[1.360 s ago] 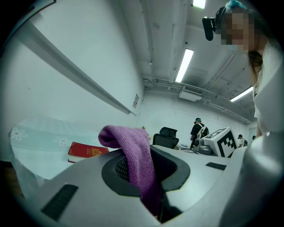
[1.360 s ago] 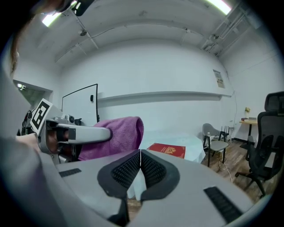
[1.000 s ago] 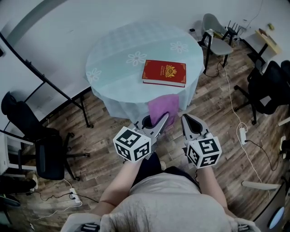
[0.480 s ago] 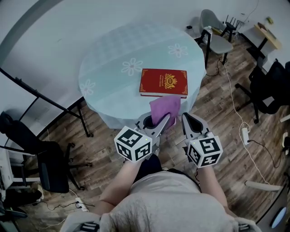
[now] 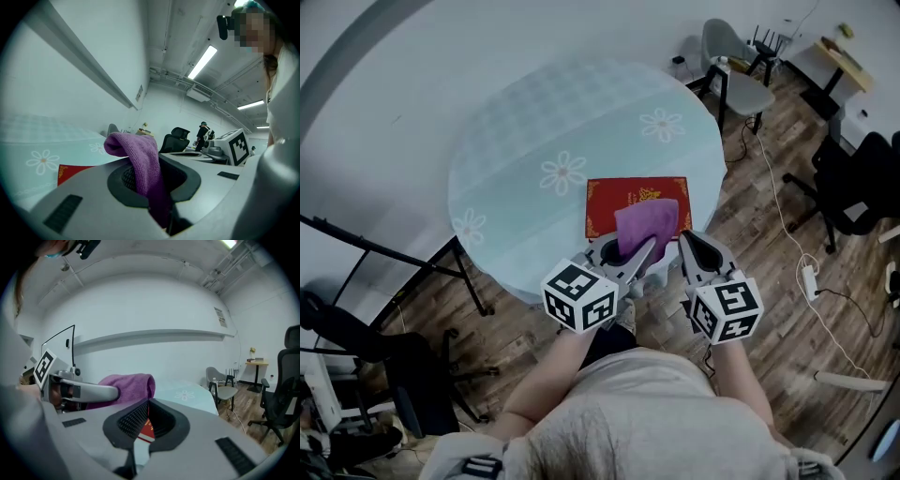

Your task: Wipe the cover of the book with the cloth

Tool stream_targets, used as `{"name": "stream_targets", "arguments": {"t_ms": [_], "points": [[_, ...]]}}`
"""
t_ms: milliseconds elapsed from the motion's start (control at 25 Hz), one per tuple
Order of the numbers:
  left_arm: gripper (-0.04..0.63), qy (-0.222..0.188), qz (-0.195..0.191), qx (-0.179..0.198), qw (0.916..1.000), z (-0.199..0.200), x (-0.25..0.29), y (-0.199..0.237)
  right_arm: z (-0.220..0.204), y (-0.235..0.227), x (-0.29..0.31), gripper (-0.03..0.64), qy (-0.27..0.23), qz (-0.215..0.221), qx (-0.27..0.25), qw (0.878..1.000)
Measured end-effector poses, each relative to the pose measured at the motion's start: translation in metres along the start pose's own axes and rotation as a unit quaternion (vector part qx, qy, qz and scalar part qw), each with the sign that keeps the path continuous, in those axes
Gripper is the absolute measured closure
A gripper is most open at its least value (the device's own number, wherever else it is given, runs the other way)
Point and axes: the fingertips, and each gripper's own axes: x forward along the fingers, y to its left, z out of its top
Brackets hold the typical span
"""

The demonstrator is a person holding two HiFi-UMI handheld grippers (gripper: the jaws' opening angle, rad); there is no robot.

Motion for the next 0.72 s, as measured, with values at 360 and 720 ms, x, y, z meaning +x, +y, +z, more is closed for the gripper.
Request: {"name": "stream_targets", "arguments": {"t_ms": [360, 720], "points": [[0.532, 0.009, -0.035, -0.003, 0.9993, 0.022, 0.039, 0.046, 0.013, -0.03, 0.047, 0.594, 0.006, -0.036, 0.006, 0.999], [0.532, 0.021, -0.053, -0.007, 0.9984, 0.029, 0.058, 0.076, 0.012, -0.045, 0.079, 0.594, 0.013, -0.058, 0.021, 0.998]]}}
